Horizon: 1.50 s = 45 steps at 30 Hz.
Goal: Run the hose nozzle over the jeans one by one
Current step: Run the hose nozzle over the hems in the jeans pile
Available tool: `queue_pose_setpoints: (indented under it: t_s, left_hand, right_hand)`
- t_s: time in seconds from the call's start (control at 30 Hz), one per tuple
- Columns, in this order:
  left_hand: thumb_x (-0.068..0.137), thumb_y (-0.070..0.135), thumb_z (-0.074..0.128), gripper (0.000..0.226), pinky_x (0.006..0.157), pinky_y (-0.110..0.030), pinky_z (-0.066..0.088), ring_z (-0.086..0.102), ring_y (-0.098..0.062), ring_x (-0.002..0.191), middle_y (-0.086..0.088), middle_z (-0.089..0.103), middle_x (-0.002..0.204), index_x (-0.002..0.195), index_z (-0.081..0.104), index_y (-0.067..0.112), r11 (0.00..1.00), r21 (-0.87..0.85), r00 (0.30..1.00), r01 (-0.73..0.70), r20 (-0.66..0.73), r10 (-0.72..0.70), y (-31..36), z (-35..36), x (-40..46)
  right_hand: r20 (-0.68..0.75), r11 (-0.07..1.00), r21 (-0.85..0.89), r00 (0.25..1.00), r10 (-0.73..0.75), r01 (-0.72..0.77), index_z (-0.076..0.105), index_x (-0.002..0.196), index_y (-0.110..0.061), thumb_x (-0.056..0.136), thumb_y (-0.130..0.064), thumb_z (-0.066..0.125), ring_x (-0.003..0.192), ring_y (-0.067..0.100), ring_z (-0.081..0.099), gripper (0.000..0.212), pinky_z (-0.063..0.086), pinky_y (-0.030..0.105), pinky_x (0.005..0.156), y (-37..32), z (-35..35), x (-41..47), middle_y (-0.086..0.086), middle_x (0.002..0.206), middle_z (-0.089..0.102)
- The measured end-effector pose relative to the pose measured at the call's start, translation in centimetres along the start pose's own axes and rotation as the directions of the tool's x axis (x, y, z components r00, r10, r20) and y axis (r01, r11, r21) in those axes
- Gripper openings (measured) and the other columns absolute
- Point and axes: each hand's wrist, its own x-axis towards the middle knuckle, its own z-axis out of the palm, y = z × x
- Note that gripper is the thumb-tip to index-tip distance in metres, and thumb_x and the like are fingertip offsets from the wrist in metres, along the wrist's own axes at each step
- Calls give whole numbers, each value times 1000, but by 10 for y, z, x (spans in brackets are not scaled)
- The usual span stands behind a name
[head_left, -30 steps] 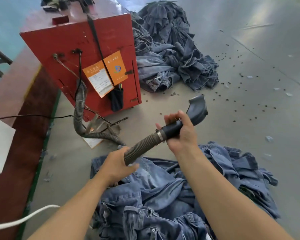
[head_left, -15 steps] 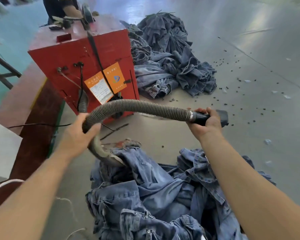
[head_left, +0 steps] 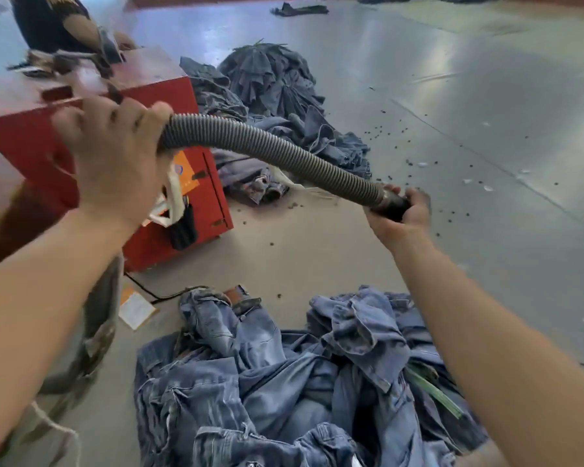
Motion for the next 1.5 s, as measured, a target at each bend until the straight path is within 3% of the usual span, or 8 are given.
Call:
queue_pose_setpoints:
  t_s: [0.13,0.37,0.47,0.63,0.77,0.97,1.17,1.5]
  left_hand:
    - [97,46,63,46,76,-43,38,55,-36,93,-12,62,103,125,54,11,915,-380,924,137,382,20,135,32,-67]
    - [88,32,59,43,87,-39,53,59,-25,112,4,56,124,129,48,40,780,-577,139,242,816,561,221,35,-260]
    - [97,32,56,35,87,-42,50,58,-25,113,0,49,129,130,45,33,902,-431,249,-27,871,424,199,60,-224]
    - [86,9,57,36,99,-53,36,52,-34,113,-3,57,118,114,64,31,949,-221,910,-227,298,287,187,74,-82]
    - [85,-1,51,60,115,-55,25,33,-43,140,-16,41,150,137,55,28,942,-330,977,-59,177,123,252,76,-49]
    - [99,53,55,89,123,-47,25,20,-36,154,-17,14,169,161,10,8,509,-192,264,839,962,-73,336,67,-216]
    - [33,111,47,175,115,-74,1,-20,-41,154,-10,-13,170,158,-27,14,793,82,-326,604,933,152,402,25,-276]
    - [75,34,65,34,52,-37,55,69,-25,83,3,71,101,108,70,38,769,-582,344,-265,688,639,240,1,-294]
  right_hand:
    - [-36,969,-121,975,-220,214,44,88,-11,107,-17,50,59,20,50,20,55,53,93,-111,25,9,3,60,46]
    - [73,590,-779,966,-250,212,50,91,-14,97,-12,64,52,13,54,15,55,29,59,-215,8,-15,2,70,59]
    - [97,103,-990,995,3,97,53,109,-14,96,-10,70,57,22,60,22,57,37,55,-193,-32,-19,10,82,62]
    - [37,-348,-931,975,217,113,56,107,-13,95,-22,76,57,22,61,25,57,37,54,-138,-57,-35,2,66,60]
    - [454,-605,-708,891,7,365,55,114,-19,95,-36,74,47,18,65,32,56,33,47,-142,-39,-37,2,64,68]
    - [653,-874,-387,757,-34,295,50,120,-9,94,-31,74,72,36,63,41,43,36,63,-187,-73,-16,7,86,63]
    - [773,-901,-29,582,254,432,61,112,-2,87,-13,78,56,38,64,33,42,33,53,-192,-86,-3,17,78,69]
    - [446,-721,468,567,692,512,47,130,-11,96,-11,57,60,29,59,35,51,41,47,-163,-100,-7,10,84,59]
